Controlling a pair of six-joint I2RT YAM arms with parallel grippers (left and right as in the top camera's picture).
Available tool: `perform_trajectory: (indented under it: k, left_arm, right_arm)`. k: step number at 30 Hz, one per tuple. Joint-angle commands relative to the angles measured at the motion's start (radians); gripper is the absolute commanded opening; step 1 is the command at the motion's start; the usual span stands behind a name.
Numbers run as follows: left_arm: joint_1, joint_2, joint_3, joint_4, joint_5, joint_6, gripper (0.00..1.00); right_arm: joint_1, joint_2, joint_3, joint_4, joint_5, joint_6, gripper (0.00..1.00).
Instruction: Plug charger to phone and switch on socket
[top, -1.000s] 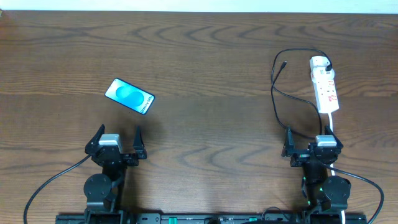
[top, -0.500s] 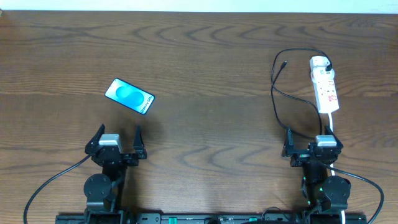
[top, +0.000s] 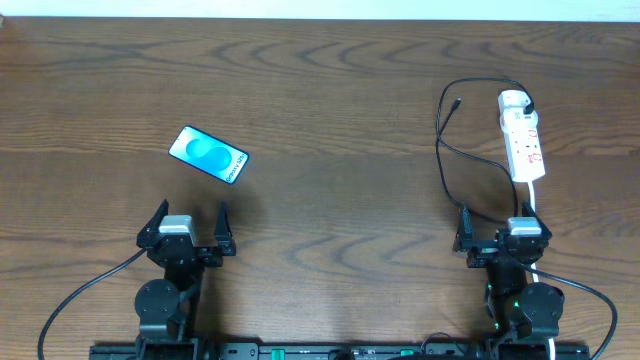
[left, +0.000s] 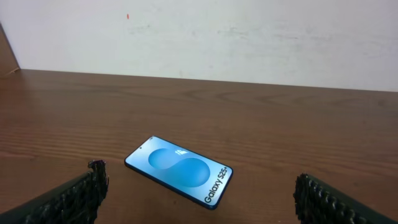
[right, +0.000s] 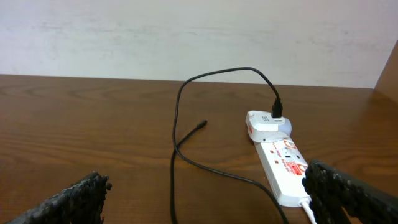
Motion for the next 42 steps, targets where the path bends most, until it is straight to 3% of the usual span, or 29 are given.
perform_trajectory:
  k: [1, 22, 31, 36, 42]
  left_arm:
    - [-0.002, -0.008, -0.016, -0.036, 0.016, 0.013, 0.98]
    - [-0.002, -0.008, -0.016, -0.002, -0.024, 0.013, 0.98]
    - [-0.002, -0.005, 0.026, 0.04, -0.055, -0.077, 0.98]
    - [-0.002, 0.066, 0.133, 0.035, -0.067, -0.093, 0.98]
    - [-0.002, 0.299, 0.319, 0.007, -0.067, -0.093, 0.98]
  right_arm:
    - [-0.002, -0.005, -0.005, -0.002, 0.005, 0.009, 0.99]
    - [-0.002, -0.005, -0.005, -0.002, 0.005, 0.009, 0.99]
    - [-0.002, -0.005, -0.005, -0.002, 0.005, 0.009, 0.99]
    - [-0.002, -0.005, -0.005, -0.002, 0.005, 0.009, 0.99]
    - [-0.002, -0.005, -0.005, -0.002, 0.005, 0.009, 0.99]
